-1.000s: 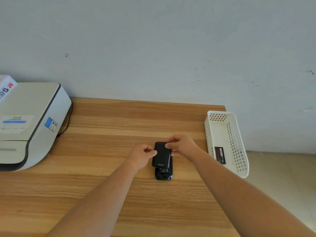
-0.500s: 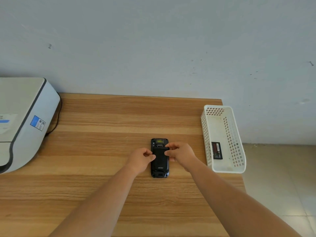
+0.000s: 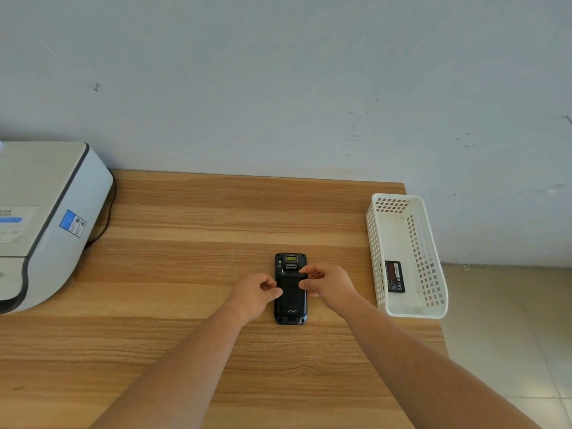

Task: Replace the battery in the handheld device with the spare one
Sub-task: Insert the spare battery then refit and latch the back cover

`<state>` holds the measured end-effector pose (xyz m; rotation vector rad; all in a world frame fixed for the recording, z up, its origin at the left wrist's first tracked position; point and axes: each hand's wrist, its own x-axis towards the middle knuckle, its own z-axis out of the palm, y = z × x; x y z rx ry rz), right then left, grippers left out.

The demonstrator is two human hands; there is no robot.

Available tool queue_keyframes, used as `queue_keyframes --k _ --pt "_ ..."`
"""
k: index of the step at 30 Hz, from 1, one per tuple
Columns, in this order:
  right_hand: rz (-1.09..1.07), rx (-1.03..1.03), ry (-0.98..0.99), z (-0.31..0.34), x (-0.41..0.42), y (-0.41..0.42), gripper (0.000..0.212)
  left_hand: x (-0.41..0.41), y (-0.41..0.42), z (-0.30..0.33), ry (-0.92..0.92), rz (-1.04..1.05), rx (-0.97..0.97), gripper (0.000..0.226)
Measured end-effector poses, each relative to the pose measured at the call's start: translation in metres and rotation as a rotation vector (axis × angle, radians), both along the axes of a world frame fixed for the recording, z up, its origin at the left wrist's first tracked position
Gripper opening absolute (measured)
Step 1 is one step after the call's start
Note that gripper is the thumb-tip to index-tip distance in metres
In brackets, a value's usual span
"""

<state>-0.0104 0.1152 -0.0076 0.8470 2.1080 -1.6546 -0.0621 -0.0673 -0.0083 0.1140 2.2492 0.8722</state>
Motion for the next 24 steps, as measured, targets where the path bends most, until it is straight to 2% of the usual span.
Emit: queue_keyframes --k 5,12,18,24 --pt "0.038 0.1 0.022 -0.005 0.002 -0.001 0.031 -0.001 0.002 0.001 0.018 -0.026 -0.033 0.011" --pt "0.271 0.364 0.056 -0.01 0.009 -0.007 0.053 -0.001 0.004 0.0 0.096 -0.122 -0.144 0.016" --pt "0.435 0.548 0.056 -0.009 0.013 -0.01 0.061 0.003 0.004 -0.003 0.129 -0.124 -0.154 0.012" --pt "0.509 0.591 0.015 -0.01 0.016 -0.011 0.064 0.004 0.002 -0.005 0.132 -0.15 -0.178 0.011"
